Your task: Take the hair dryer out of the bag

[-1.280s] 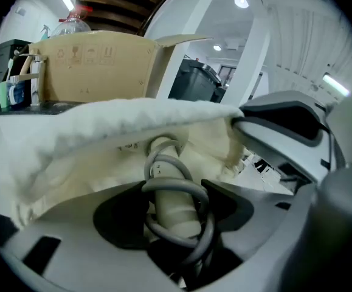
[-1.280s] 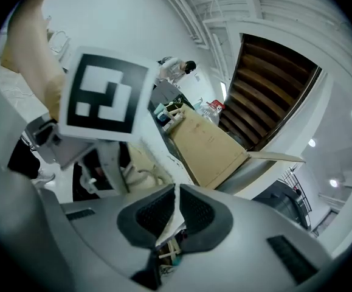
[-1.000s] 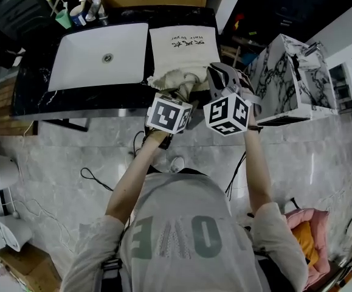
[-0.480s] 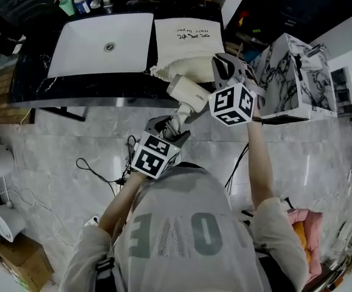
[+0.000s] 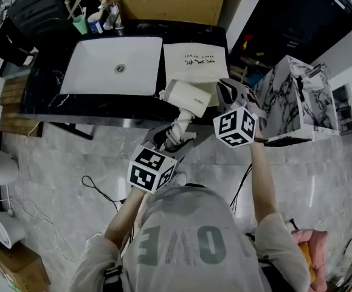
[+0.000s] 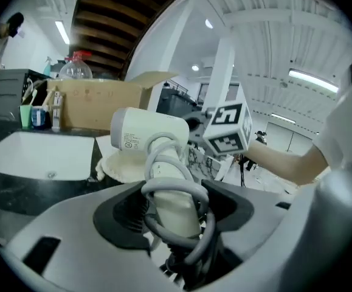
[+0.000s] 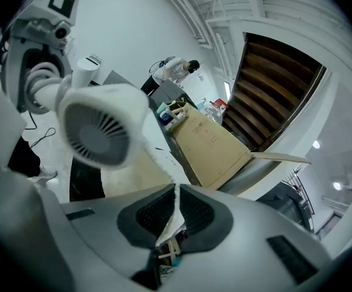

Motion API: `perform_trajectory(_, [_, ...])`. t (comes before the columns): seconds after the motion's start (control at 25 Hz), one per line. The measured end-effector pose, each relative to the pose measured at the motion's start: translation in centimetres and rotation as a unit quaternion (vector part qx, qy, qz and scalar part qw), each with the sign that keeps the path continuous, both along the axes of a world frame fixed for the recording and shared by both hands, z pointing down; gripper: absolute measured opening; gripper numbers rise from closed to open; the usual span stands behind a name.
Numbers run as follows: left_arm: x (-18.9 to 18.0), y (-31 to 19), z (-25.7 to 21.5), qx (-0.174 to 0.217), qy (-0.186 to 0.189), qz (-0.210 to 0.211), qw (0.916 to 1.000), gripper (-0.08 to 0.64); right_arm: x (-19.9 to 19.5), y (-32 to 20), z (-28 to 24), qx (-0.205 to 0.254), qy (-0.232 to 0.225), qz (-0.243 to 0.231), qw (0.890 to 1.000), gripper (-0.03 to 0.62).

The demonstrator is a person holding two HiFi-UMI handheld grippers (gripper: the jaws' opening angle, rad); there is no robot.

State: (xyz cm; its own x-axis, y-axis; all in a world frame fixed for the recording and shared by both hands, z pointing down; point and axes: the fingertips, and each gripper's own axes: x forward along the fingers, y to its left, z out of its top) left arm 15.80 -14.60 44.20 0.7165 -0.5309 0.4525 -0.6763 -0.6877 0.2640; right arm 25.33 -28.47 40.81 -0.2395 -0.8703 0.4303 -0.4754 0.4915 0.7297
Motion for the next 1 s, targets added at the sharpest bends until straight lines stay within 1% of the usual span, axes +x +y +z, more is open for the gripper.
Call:
perform_trajectory(0.08, [-0.6,-2.1,-2.8,0.041,0.012,-0.021,0.9989,0.293,0.0,0.2,0.0,0.0,-0.003,-0.003,1.0,0.048])
perform_trajectory(0.12, [-0.9,-3.2,-4.4,0.066,0.02,-0.036,0.997,0.293,0.0,0.3,0.0,0.0,-0.005,-0.004,1.0,0.048])
perform_trajectory(0.16, [-1.3,-4.2,-6.0,0.096,0.028,-0.053,0.9936,0.293,0.0,0.5,0.0,0.0,-0.007,-0.004,1.0,0.048])
perform_trajectory(0.2, [-1.7,-5.2,-7.6,0.131,0.036,-0.07,0.9883,0.293,0.0,0.8,0.1,-0.001,-0.01,-0.003,1.0,0.048])
perform_trajectory(0.28, [-2.7,-6.7,-10.6,0.204,0.046,-0.104,0.9723,0.293,0.0,1.4,0.2,0.0,-0.02,-0.002,1.0,0.048])
perform_trajectory(0.36, [-3.9,-7.8,-13.2,0.266,0.052,-0.136,0.9529,0.293,-0.2,2.1,0.5,0.004,-0.03,-0.004,1.0,0.048])
perform_trajectory(0.44, [-5.3,-8.3,-15.4,0.313,0.066,-0.168,0.9326,0.293,-0.5,2.9,1.1,0.01,-0.034,-0.006,0.999,0.048])
perform_trajectory(0.56, [-7.4,-7.9,-17.7,0.366,0.087,-0.212,0.9018,0.293,-0.9,3.9,2.8,0.007,-0.036,-0.006,0.999,0.048])
perform_trajectory(0.64, [-8.6,-7.4,-18.5,0.386,0.095,-0.24,0.8857,0.293,-1.2,4.3,4.3,-0.003,-0.035,-0.008,0.999,0.048])
perform_trajectory(0.68, [-9.2,-7.1,-18.7,0.388,0.101,-0.254,0.8801,0.293,-1.3,4.5,5.1,-0.01,-0.031,-0.011,0.999,0.049])
perform_trajectory(0.72, [-9.7,-6.8,-18.7,0.387,0.108,-0.265,0.8763,0.293,-1.3,4.7,5.8,-0.018,-0.025,-0.014,0.999,0.049])
perform_trajectory(0.8, [-10.8,-6.4,-18.5,0.382,0.115,-0.282,0.8725,0.293,-1.2,5.0,7.2,-0.03,-0.011,-0.018,0.999,0.049])
perform_trajectory(0.92, [-12.3,-6.3,-17.9,0.374,0.108,-0.302,0.8702,0.295,-1.0,5.2,8.7,-0.042,0.004,-0.021,0.999,0.049])
perform_trajectory(1.0, [-12.9,-6.0,-17.7,0.372,0.113,-0.312,0.8671,0.293,-0.9,5.4,9.5,-0.047,0.016,-0.027,0.998,0.049])
